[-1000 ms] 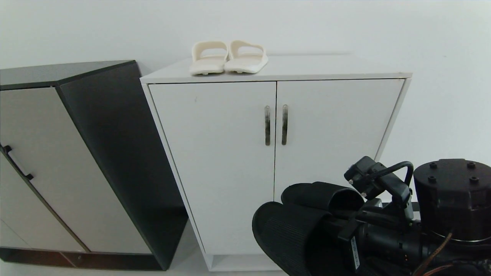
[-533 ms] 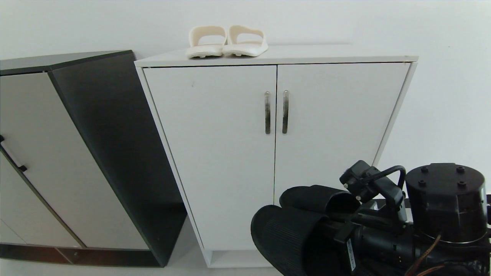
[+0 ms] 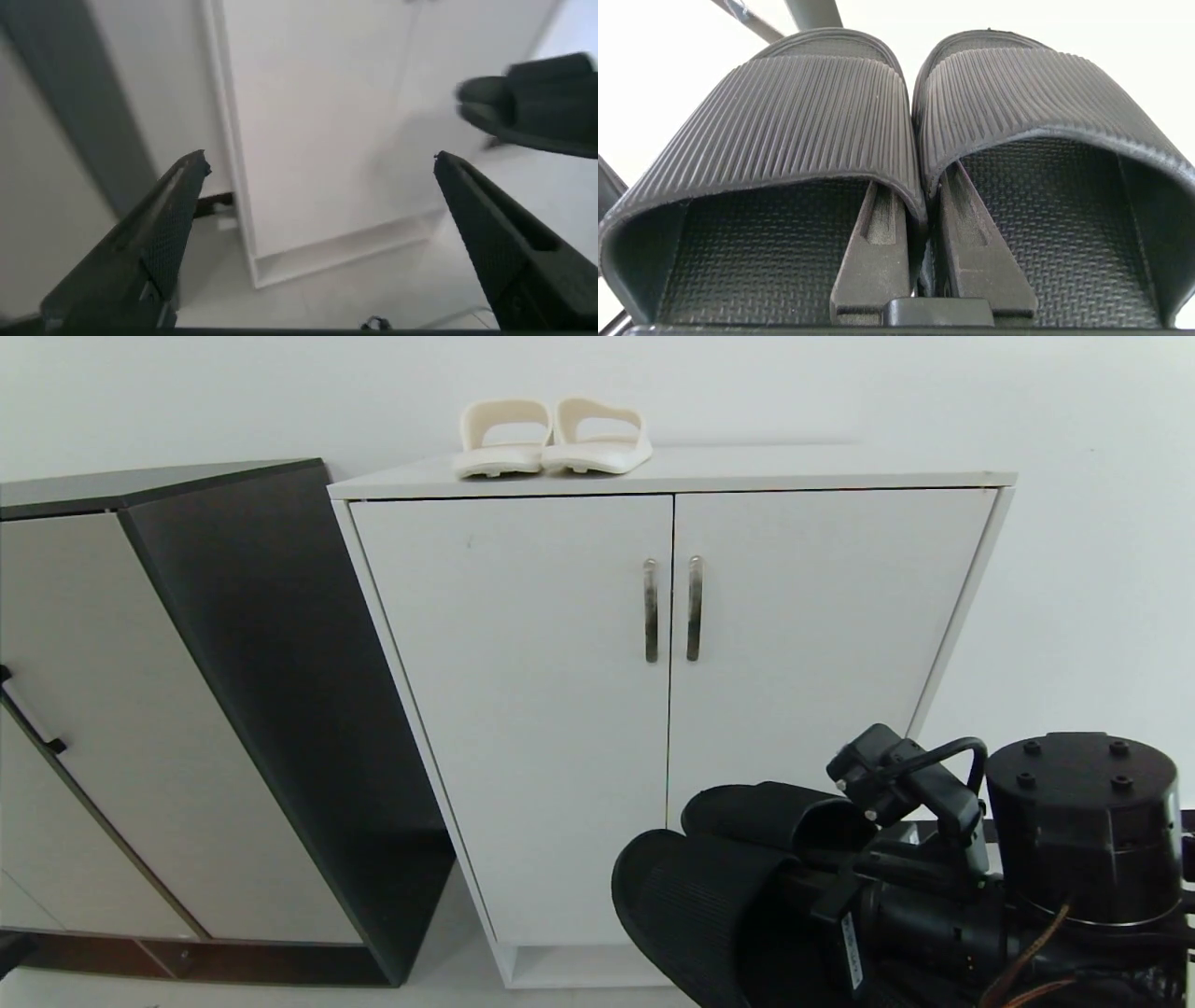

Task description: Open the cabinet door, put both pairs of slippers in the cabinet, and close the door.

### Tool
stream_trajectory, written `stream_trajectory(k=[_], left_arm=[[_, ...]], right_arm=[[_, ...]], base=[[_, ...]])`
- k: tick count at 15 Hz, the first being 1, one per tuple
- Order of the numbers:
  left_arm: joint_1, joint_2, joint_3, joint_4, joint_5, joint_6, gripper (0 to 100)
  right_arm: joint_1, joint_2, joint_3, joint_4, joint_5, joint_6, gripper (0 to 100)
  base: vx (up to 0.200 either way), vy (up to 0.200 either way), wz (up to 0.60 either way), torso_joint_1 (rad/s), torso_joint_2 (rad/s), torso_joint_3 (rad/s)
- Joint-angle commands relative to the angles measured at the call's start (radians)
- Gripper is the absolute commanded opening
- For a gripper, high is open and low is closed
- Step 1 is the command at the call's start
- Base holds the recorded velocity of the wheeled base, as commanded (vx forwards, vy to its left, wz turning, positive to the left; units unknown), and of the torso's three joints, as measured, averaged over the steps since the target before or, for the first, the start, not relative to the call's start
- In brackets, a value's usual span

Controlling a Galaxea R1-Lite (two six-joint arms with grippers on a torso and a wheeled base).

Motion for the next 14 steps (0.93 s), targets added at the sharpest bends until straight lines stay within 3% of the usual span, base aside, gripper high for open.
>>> stream_trajectory(k=[1, 4, 6, 8, 9, 11, 12, 13, 14], left_arm=[[-0.032, 0.355, -0.064, -0.139, -0.131, -0.004, 100], [-0.123, 0.598, -0.15, -0.304, -0.117, -0.044, 100], [-0.248, 0.702, -0.27, -0.313, -0.082, -0.081, 100], [-0.324, 0.765, -0.368, -0.313, -0.053, -0.104, 100], [-0.394, 0.812, -0.429, -0.31, -0.039, -0.12, 100], [-0.512, 0.875, -0.454, -0.313, -0.019, -0.128, 100], [-0.535, 0.889, -0.465, -0.316, -0.019, -0.128, 100], [-0.595, 0.947, -0.523, -0.319, -0.021, -0.128, 100], [-0.609, 0.986, -0.58, -0.319, -0.021, -0.128, 100]], right_arm=[[-0.002, 0.005, 0.006, -0.021, 0.001, 0.002, 0], [-0.028, 0.022, 0.021, -0.081, 0.005, 0.001, 0], [-0.036, 0.031, 0.033, -0.084, 0.01, -0.001, 0], [-0.036, 0.041, 0.033, -0.085, 0.01, -0.003, 0], [-0.038, 0.045, 0.027, -0.085, 0.008, -0.003, 0], [-0.039, 0.053, 0.012, -0.085, 0.008, -0.001, 0], [-0.039, 0.051, 0.012, -0.085, 0.008, -0.003, 0], [-0.039, 0.051, 0.013, -0.085, 0.008, -0.003, 0], [-0.039, 0.048, 0.012, -0.087, 0.007, -0.004, 0]], base=[[0.0, 0.0, 0.0, 0.0, 0.0, 0.0], [0.0, 0.0, 0.0, 0.0, 0.0, 0.0], [0.0, 0.0, 0.0, 0.0, 0.0, 0.0], [0.0, 0.0, 0.0, 0.0, 0.0, 0.0], [0.0, 0.0, 0.0, 0.0, 0.0, 0.0], [0.0, 0.0, 0.0, 0.0, 0.0, 0.0], [0.0, 0.0, 0.0, 0.0, 0.0, 0.0], [0.0, 0.0, 0.0, 0.0, 0.0, 0.0], [0.0, 0.0, 0.0, 0.0, 0.0, 0.0]])
